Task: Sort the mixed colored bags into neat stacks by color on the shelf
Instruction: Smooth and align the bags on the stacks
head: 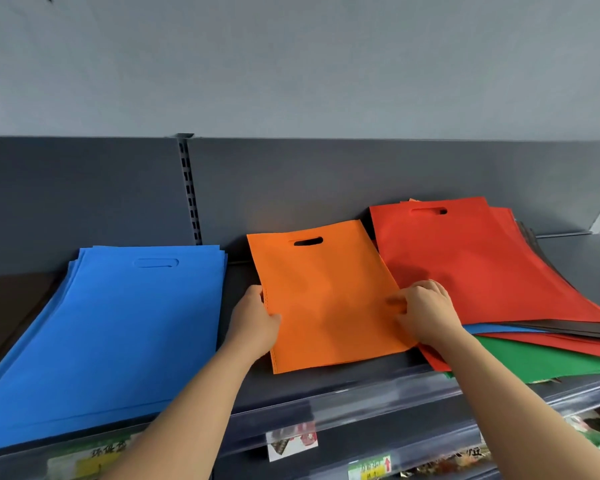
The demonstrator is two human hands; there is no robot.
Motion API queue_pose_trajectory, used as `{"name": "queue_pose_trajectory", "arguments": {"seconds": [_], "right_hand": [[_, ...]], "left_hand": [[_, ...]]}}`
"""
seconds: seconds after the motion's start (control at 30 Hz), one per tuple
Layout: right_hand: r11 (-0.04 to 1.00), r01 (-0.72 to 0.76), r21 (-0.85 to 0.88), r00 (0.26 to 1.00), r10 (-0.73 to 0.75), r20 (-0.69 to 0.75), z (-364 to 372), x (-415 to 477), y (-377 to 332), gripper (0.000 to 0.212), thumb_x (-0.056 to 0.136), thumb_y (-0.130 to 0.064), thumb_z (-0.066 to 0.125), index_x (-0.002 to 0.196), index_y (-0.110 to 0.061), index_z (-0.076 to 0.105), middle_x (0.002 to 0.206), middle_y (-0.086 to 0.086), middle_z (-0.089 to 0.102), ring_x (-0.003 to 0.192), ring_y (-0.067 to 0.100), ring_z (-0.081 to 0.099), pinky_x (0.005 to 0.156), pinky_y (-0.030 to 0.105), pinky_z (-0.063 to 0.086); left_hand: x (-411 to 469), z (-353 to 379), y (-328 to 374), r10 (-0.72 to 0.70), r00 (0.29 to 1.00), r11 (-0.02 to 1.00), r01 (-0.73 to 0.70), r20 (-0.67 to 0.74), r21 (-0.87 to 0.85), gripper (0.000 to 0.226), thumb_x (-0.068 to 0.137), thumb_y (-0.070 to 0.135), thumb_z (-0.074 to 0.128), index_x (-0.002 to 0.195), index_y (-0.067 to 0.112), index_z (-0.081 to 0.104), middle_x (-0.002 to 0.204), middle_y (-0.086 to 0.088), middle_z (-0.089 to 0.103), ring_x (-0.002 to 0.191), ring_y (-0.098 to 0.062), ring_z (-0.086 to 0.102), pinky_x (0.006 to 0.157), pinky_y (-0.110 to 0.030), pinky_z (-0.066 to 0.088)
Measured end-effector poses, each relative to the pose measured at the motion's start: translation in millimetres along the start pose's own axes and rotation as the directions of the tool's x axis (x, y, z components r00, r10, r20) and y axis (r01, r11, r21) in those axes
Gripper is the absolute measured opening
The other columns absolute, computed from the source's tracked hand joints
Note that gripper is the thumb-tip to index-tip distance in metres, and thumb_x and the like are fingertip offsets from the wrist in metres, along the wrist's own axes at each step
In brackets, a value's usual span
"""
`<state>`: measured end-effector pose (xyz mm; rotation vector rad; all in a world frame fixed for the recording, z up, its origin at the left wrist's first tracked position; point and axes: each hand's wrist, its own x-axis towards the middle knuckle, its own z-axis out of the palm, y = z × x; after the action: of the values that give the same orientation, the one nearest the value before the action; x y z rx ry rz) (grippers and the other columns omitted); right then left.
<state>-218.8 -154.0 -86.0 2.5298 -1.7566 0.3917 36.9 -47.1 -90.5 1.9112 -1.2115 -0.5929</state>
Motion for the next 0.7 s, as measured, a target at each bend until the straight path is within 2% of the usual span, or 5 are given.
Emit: {"name": "queue_pose_trajectory", "arguments": {"seconds": [0.23, 0.37, 0.5, 0.57, 0.7], "right_hand": [[0.997, 0.059, 0.039, 0.998, -0.059, -0.013, -1, -6, -24, 0.039, 0.078, -0.019, 0.061, 0.116, -0.02, 0.066, 0.11, 0.006, 0.065, 0.117, 0.025, 0.042, 0.099, 0.028, 0.026], [0.996, 0.09, -0.023, 0.996, -0.09, -0.005, 8, -21, -36, 0.03, 0.085, -0.028, 0.055, 0.111, -0.016, 0.066, 0.108, 0.003, 0.064, 0.116, 0.022, 0.045, 0.095, 0.028, 0.032], [0.994, 0.078, -0.074, 0.997, -0.077, 0.018, 9, -33, -38, 0.032, 0.092, -0.036, 0.048, 0.115, -0.021, 0.064, 0.113, 0.001, 0.06, 0.119, 0.022, 0.043, 0.1, 0.03, 0.032], [0.994, 0.073, -0.086, 0.997, -0.072, 0.019, 7, -37, -39, 0.03, 0.092, -0.035, 0.048, 0.113, -0.021, 0.065, 0.117, 0.002, 0.057, 0.121, 0.023, 0.04, 0.101, 0.03, 0.031], [0.996, 0.08, -0.048, 0.997, -0.081, -0.009, 1, -42, -44, 0.03, 0.092, -0.03, 0.052, 0.115, -0.015, 0.065, 0.134, 0.005, 0.049, 0.131, 0.025, 0.034, 0.106, 0.034, 0.03]], "left_hand": [[-5, -20, -2, 0.025, 0.995, 0.998, -0.02, -0.095, 0.054, 0.056, 0.093, 0.01, 0.055, 0.142, 0.018, 0.03, 0.108, -0.002, 0.059, 0.084, -0.015, 0.057, 0.062, -0.025, 0.042], [-21, -30, -8, 0.032, 0.996, 0.988, -0.019, -0.086, 0.152, 0.065, 0.092, 0.015, 0.058, 0.147, 0.016, 0.024, 0.121, -0.005, 0.053, 0.073, -0.003, 0.043, 0.056, -0.017, 0.037], [-36, -30, -6, 0.045, 0.999, 0.946, -0.041, -0.006, 0.321, 0.046, 0.093, 0.016, 0.057, 0.134, 0.006, 0.037, 0.135, -0.009, 0.043, 0.106, -0.02, 0.05, 0.086, -0.024, 0.039], [-39, -29, -6, 0.047, 0.999, 0.928, -0.049, 0.013, 0.37, 0.045, 0.094, 0.017, 0.056, 0.133, 0.004, 0.039, 0.142, -0.009, 0.035, 0.122, -0.022, 0.044, 0.097, -0.027, 0.037], [-39, -30, -12, 0.093, 0.995, 0.881, -0.091, 0.018, 0.464, 0.036, 0.094, 0.022, 0.057, 0.125, 0.007, 0.049, 0.152, -0.012, 0.024, 0.137, -0.027, 0.029, 0.108, -0.035, 0.033]]}}
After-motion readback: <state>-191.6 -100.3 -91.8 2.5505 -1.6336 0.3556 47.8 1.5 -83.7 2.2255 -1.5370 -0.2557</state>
